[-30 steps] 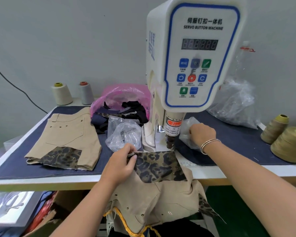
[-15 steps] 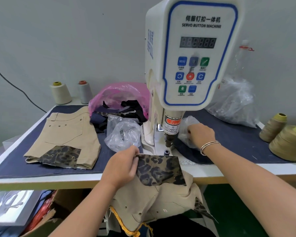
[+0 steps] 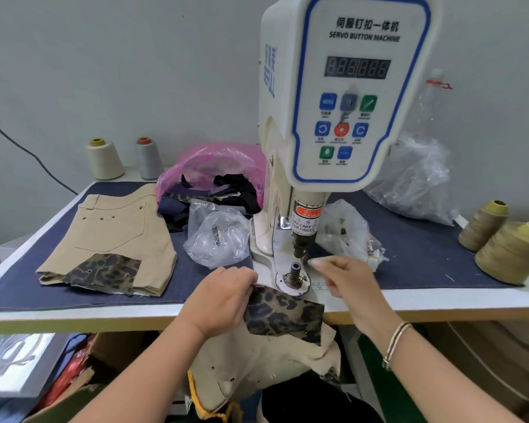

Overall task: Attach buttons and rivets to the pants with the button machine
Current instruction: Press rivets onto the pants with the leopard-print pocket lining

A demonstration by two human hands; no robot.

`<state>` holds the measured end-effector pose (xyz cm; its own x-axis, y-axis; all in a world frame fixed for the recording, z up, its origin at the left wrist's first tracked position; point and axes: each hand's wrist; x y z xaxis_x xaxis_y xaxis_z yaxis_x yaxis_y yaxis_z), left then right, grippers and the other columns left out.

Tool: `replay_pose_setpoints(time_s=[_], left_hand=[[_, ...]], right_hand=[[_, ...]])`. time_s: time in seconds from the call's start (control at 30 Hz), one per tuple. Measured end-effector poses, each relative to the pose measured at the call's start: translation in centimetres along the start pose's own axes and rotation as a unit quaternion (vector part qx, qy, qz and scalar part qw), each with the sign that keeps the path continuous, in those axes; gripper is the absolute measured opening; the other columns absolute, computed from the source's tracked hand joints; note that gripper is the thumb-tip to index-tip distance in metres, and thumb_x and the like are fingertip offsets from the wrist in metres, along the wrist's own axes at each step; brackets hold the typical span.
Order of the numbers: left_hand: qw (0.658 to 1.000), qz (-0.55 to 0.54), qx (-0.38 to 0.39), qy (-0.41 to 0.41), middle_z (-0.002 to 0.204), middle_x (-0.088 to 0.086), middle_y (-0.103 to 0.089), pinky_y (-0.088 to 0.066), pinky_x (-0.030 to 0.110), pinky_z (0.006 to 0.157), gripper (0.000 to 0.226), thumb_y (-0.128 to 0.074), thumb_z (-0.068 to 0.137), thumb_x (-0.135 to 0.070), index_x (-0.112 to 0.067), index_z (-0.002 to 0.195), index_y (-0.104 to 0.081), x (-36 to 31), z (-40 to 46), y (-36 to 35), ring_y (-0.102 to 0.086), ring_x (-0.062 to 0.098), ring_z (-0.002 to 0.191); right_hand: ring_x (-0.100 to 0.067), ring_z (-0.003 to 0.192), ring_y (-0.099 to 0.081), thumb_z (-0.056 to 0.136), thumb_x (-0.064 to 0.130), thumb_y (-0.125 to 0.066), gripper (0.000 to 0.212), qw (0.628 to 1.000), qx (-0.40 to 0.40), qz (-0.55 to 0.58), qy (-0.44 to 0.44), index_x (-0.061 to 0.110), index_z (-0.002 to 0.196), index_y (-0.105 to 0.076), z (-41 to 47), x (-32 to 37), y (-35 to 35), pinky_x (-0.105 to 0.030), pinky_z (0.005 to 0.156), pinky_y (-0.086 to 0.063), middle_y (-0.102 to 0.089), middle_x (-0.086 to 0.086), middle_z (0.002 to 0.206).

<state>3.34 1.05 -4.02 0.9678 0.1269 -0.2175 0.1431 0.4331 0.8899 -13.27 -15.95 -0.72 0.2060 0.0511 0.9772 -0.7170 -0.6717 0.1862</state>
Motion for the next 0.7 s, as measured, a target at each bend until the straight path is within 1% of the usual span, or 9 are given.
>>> replay_pose_setpoints(time_s=[0.1, 0.17, 0.2, 0.27, 0.37, 0.47, 0.53, 0.6, 0.7], left_hand=[[1.000, -0.001, 0.003, 0.005, 0.075, 0.001, -0.058, -0.033, 0.030, 0.064, 0.026, -0.035, 0.089, -0.022, -0.010, 0.089, -0.058, 0.0, 0.0, -0.1, -0.053, 0.023, 0.062], [1.000, -0.004, 0.006, 0.011, 0.076, 0.000, -0.058, -0.036, 0.030, 0.065, 0.023, -0.037, 0.090, -0.021, -0.011, 0.090, -0.058, 0.0, 0.0, -0.1, -0.053, 0.022, 0.064], [1.000, -0.004, 0.005, 0.014, 0.077, 0.001, -0.058, -0.038, 0.030, 0.065, 0.019, -0.041, 0.090, -0.019, -0.011, 0.091, -0.058, 0.1, 0.0, -0.1, -0.053, 0.022, 0.065], [1.000, -0.005, 0.000, 0.022, 0.077, 0.001, -0.058, -0.039, 0.031, 0.063, 0.010, -0.049, 0.087, -0.014, -0.011, 0.091, -0.057, 0.1, 0.0, -0.2, -0.053, 0.022, 0.065], [0.999, -0.007, -0.005, 0.032, 0.076, 0.001, -0.057, -0.035, 0.030, 0.062, 0.007, -0.051, 0.086, -0.014, -0.011, 0.090, -0.055, 0.1, 0.0, -0.2, -0.052, 0.023, 0.064], [1.000, -0.003, -0.007, 0.029, 0.076, 0.002, -0.057, -0.040, 0.033, 0.061, 0.008, -0.050, 0.086, -0.014, -0.010, 0.090, -0.055, 0.2, 0.0, -0.2, -0.052, 0.023, 0.064], [1.000, -0.001, -0.007, 0.028, 0.075, 0.002, -0.057, -0.042, 0.034, 0.061, 0.008, -0.050, 0.086, -0.015, -0.010, 0.090, -0.056, 0.1, 0.1, -0.2, -0.052, 0.023, 0.064], [1.000, 0.000, -0.004, 0.028, 0.075, 0.002, -0.058, -0.042, 0.034, 0.061, 0.008, -0.050, 0.086, -0.015, -0.010, 0.090, -0.056, 0.1, 0.0, -0.2, -0.053, 0.023, 0.064], [1.000, 0.000, -0.001, 0.029, 0.076, 0.002, -0.058, -0.044, 0.035, 0.062, 0.010, -0.049, 0.086, -0.015, -0.010, 0.091, -0.056, 0.2, 0.0, -0.2, -0.053, 0.024, 0.065]], right_hand=[[-0.007, 0.044, -0.031, 0.085, 0.023, -0.067, 0.015, 0.994, 0.030, 0.100, -0.037, 0.011, 0.081, -0.074, -0.2, -0.2, -1.0, -0.016, 0.042, -0.030, -0.046, 0.003, 0.054], [-0.008, 0.044, -0.030, 0.085, 0.023, -0.066, 0.025, 0.987, 0.038, 0.149, -0.046, -0.001, 0.090, -0.071, 0.0, -0.1, -1.3, -0.016, 0.040, -0.027, -0.047, 0.001, 0.056], [-0.009, 0.043, -0.029, 0.083, 0.024, -0.066, 0.029, 0.984, 0.045, 0.166, -0.047, -0.004, 0.091, -0.069, 0.1, -0.1, -1.5, -0.016, 0.039, -0.025, -0.047, 0.001, 0.057], [-0.009, 0.042, -0.028, 0.080, 0.027, -0.068, 0.032, 0.982, 0.055, 0.176, -0.046, -0.004, 0.088, -0.069, 0.1, -0.1, -1.9, -0.016, 0.037, -0.025, -0.047, 0.000, 0.058], [-0.008, 0.041, -0.028, 0.083, 0.026, -0.066, 0.024, 0.980, 0.063, 0.179, -0.052, 0.004, 0.086, -0.074, 0.2, 0.0, -2.1, -0.015, 0.036, -0.026, -0.048, 0.001, 0.057], [-0.008, 0.040, -0.028, 0.080, 0.025, -0.069, 0.036, 0.976, 0.072, 0.200, -0.059, -0.008, 0.094, -0.066, 0.2, 0.2, -2.2, -0.015, 0.036, -0.027, -0.045, 0.000, 0.055], [-0.008, 0.040, -0.028, 0.079, 0.024, -0.069, 0.039, 0.974, 0.070, 0.205, -0.060, -0.010, 0.098, -0.064, 0.1, 0.3, -2.2, -0.015, 0.037, -0.027, -0.044, 0.000, 0.054], [-0.008, 0.039, -0.029, 0.079, 0.022, -0.069, 0.033, 0.974, 0.067, 0.208, -0.065, -0.007, 0.097, -0.065, 0.1, 0.3, -2.3, -0.015, 0.037, -0.028, -0.046, 0.000, 0.054], [-0.009, 0.039, -0.029, 0.079, 0.018, -0.069, 0.019, 0.971, 0.066, 0.219, -0.071, 0.000, 0.086, -0.071, 0.0, 0.3, -2.2, -0.016, 0.037, -0.027, -0.048, 0.000, 0.055]])
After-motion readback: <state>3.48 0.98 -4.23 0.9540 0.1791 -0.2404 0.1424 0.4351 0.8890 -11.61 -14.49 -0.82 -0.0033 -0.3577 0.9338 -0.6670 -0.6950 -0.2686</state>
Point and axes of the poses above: each hand's wrist, its own z-axis towards the middle knuckle, its own y-axis out of the back of the hand, x = y × z
